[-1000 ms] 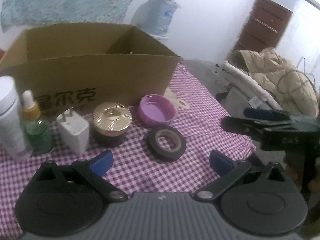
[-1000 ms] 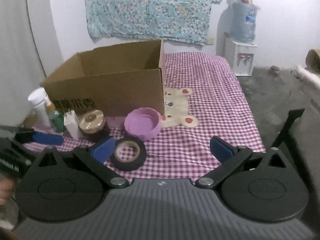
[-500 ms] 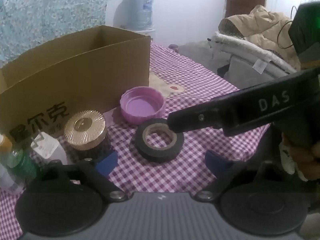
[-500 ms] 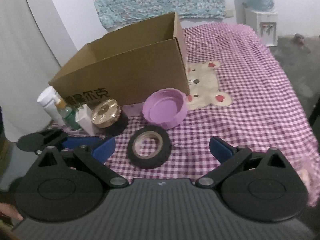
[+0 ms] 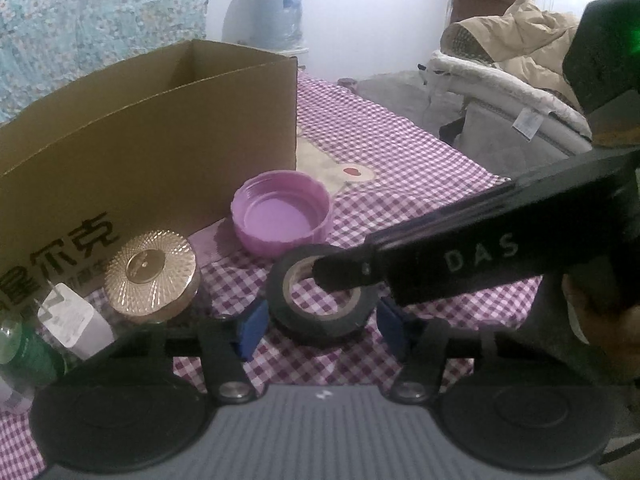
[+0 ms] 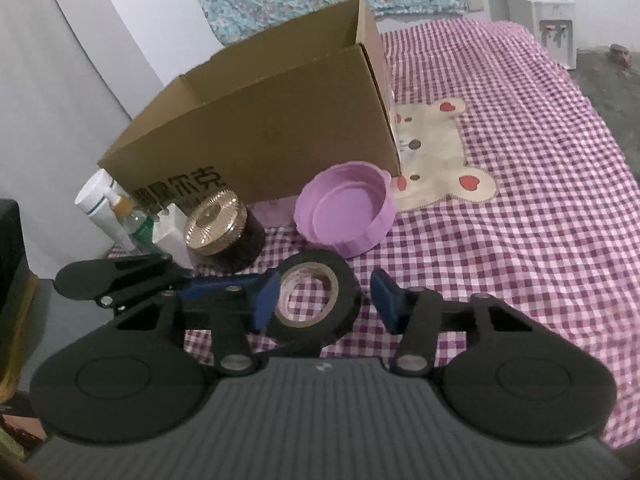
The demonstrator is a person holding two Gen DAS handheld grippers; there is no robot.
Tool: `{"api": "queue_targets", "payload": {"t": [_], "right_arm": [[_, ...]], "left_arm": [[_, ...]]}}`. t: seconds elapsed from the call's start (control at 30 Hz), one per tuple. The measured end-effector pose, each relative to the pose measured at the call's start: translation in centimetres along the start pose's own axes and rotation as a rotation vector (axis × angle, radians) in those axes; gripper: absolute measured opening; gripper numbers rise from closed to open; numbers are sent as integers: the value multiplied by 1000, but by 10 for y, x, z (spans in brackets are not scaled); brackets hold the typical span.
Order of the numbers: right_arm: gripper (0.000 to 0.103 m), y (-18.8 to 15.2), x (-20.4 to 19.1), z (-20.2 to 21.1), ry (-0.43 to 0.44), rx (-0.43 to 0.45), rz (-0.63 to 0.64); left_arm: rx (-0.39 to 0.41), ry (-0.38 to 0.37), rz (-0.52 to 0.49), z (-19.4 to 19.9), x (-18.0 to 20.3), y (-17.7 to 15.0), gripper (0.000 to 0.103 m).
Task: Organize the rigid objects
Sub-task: 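Move the right tool to the black tape roll and grasp it, then lift the black tape roll off the table with the right gripper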
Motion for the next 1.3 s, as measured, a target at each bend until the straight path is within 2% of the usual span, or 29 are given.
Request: {"api": "queue_targets", "payload": {"t": [0.07, 0.33, 0.7, 0.93, 1.07, 1.3], "right_arm": [[39, -2, 0, -3, 12, -14, -10], [39, -10, -6, -2, 11, -31, -1], [39, -28, -44, -11, 117, -88, 8], [38, -35, -69, -22, 193, -119, 28], [34, -32, -69, -21, 183, -111, 44], [26, -30, -62, -27, 138, -117, 72]], "left_arm": [[1, 1, 5, 0, -1, 0, 60], [-10, -18, 25, 9, -3, -7, 59], [-38, 32, 53, 47, -24, -37, 59], [-43, 54, 111, 64, -37, -52, 59], [-30, 53, 103, 63, -35, -51, 59], [-25, 112, 20, 54, -29, -48, 61]]}}
Point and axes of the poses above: each gripper's, at about its wrist camera, not at the fingertips, and z roughly against the way its jaws point, x to its right, y to its top, the point moved 8 cm from there along -z, roughly the way its jaws point, and after that the axes turned 1 degree about y, right-handed, at the moved point
